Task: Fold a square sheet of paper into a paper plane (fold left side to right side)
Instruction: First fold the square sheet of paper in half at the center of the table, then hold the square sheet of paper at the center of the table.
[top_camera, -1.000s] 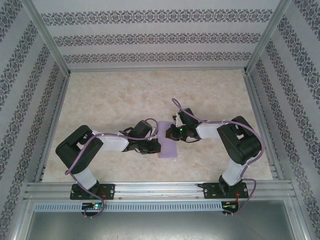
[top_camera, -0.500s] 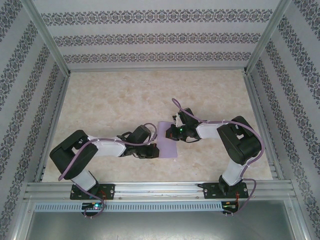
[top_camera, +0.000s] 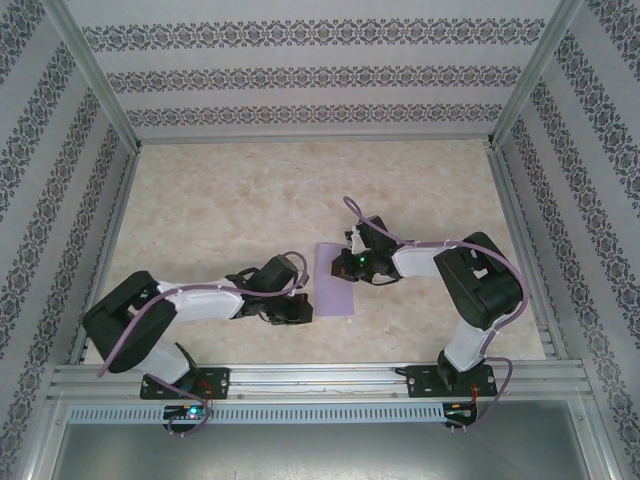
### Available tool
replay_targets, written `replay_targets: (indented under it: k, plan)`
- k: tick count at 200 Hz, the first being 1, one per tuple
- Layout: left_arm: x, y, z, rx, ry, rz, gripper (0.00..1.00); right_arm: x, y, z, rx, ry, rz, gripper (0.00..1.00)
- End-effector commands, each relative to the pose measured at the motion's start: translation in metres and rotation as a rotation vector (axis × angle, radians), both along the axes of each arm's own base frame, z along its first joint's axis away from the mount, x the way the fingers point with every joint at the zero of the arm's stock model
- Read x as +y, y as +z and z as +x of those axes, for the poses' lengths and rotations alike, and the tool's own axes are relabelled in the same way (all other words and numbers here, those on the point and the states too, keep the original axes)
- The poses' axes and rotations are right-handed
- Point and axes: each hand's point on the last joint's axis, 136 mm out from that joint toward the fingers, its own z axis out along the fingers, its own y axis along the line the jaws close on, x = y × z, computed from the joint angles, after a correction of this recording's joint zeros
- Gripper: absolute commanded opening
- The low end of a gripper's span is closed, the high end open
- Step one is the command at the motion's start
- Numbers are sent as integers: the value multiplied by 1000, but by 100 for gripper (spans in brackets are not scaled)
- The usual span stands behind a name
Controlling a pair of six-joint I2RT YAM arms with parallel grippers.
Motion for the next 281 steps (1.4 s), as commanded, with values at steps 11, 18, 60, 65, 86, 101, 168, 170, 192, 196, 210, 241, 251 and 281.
replay_targets:
  k: [11, 18, 60, 65, 86, 101, 168, 170, 192, 196, 210, 241, 251, 281]
  plan:
    - [10, 44, 29, -62, 75, -54, 8, -28, -41, -25, 88, -12, -154, 0]
    - [10, 49, 36, -72, 85, -69, 8, -28, -40, -24, 89, -10, -151, 0]
    - [-10, 44, 67, -72, 63, -107, 7, -27, -39, -26, 83, -1, -147, 0]
    - [-14, 42, 70, -69, 63, -115, 7, -27, -39, -26, 84, -1, -147, 0]
    - [-26, 32, 84, -68, 60, -129, 7, -27, -39, -27, 85, 2, -144, 0]
    - [-34, 24, 91, -62, 44, -124, 6, -26, -40, -26, 86, 6, -142, 0]
    - [-39, -5, 97, -13, 48, -86, 6, -21, -36, -25, 78, 15, -125, 0]
    - [-38, -6, 97, -11, 50, -83, 6, -20, -35, -25, 78, 15, -123, 0]
    - [-30, -21, 91, 21, 64, -35, 5, -16, -30, -21, 69, 22, -105, 0]
    - [-29, -23, 89, 24, 65, -27, 5, -15, -28, -20, 66, 23, -100, 0]
    - [-24, -29, 85, 40, 71, 3, 4, -10, -19, -15, 48, 29, -78, 0]
    - [-18, -37, 76, 68, 84, 40, 3, -1, 12, -2, -16, 35, -37, 0]
    - [-18, -39, 74, 74, 88, 48, 3, 0, 22, 1, -36, 34, -26, 0]
    - [-18, -43, 69, 85, 104, 56, 3, -7, 46, -3, -79, 29, -26, 0]
